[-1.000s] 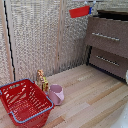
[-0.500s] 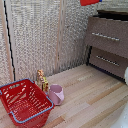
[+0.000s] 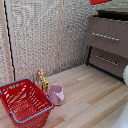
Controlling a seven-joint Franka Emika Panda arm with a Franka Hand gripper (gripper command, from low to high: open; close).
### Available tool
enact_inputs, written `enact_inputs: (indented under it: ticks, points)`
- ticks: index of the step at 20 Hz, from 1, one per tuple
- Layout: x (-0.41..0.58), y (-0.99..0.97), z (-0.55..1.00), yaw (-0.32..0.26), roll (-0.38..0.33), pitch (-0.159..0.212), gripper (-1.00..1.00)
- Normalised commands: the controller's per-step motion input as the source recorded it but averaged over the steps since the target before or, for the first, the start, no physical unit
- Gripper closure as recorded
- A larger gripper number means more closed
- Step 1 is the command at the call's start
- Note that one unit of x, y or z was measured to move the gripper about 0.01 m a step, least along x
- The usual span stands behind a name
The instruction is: Transport the gripper mindfully toward the orange-red bowl and clasp it to elevate with ease. Ensure your robot's arm aligns efficiently with the top drawer's opening. Carefully slide the orange-red bowl into the designated spot with precision. After confirmation, withdraw the gripper gently. Close the drawer smoothly by transitioning the gripper to its handle.
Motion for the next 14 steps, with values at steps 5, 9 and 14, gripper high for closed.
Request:
enact_inputs:
  ticks: [5,9,14]
  points:
    - [-0.003,-0.71,0.05,-0.060,0.046,0.004,1.00]
    - [-0.062,-0.37,0.00,-0.051,0.006,0.000,1.00]
    - [-0.066,-0.39,0.00,-0.020,0.019,0.003,1.00]
